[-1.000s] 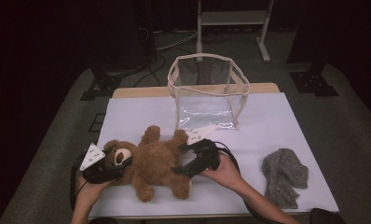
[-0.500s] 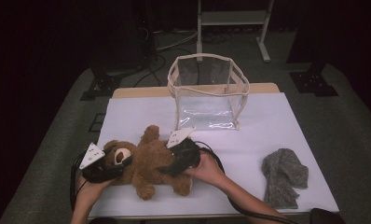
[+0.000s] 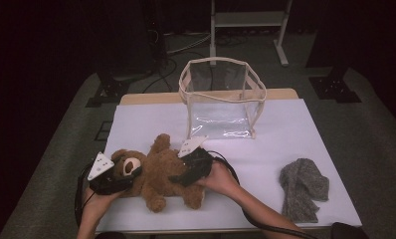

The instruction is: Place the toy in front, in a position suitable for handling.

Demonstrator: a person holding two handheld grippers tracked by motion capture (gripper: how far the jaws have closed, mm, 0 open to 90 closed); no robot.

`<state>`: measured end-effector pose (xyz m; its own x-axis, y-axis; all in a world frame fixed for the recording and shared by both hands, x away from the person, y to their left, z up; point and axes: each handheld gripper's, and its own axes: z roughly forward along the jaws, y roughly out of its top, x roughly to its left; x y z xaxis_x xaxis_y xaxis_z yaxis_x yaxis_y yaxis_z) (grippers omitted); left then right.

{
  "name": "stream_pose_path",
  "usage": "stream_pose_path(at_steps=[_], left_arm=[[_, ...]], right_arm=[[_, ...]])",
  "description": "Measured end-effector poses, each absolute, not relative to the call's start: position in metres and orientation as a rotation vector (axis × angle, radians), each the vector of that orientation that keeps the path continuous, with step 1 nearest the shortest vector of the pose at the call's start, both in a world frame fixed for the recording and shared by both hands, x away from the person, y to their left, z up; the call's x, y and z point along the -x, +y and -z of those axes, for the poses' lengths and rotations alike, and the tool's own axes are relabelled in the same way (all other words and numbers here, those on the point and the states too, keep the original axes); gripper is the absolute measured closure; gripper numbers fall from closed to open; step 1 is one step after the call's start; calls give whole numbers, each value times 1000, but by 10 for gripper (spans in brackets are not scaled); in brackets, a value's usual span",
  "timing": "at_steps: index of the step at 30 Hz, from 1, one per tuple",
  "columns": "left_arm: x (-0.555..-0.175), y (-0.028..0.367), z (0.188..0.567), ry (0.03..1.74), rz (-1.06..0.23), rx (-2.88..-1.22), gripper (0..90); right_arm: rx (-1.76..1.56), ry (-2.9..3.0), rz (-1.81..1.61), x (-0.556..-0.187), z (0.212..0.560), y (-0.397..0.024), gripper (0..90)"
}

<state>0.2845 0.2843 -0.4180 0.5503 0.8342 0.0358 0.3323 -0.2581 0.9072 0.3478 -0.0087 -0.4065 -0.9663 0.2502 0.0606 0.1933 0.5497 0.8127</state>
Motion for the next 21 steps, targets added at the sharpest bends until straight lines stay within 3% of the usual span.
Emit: stream_pose_path(at_steps=[5, 12, 21], left_arm=[[-284, 282, 416, 971, -660, -1840, 246], [-281, 278, 412, 963, -699, -1838, 328], [-278, 277, 405, 964, -709, -1843, 349]], right_arm=[[-401, 2704, -1451, -349, 411, -11, 339], [-418, 2707, -1434, -348, 405, -10, 495], [-386, 2687, -1420, -345, 397, -10, 552]])
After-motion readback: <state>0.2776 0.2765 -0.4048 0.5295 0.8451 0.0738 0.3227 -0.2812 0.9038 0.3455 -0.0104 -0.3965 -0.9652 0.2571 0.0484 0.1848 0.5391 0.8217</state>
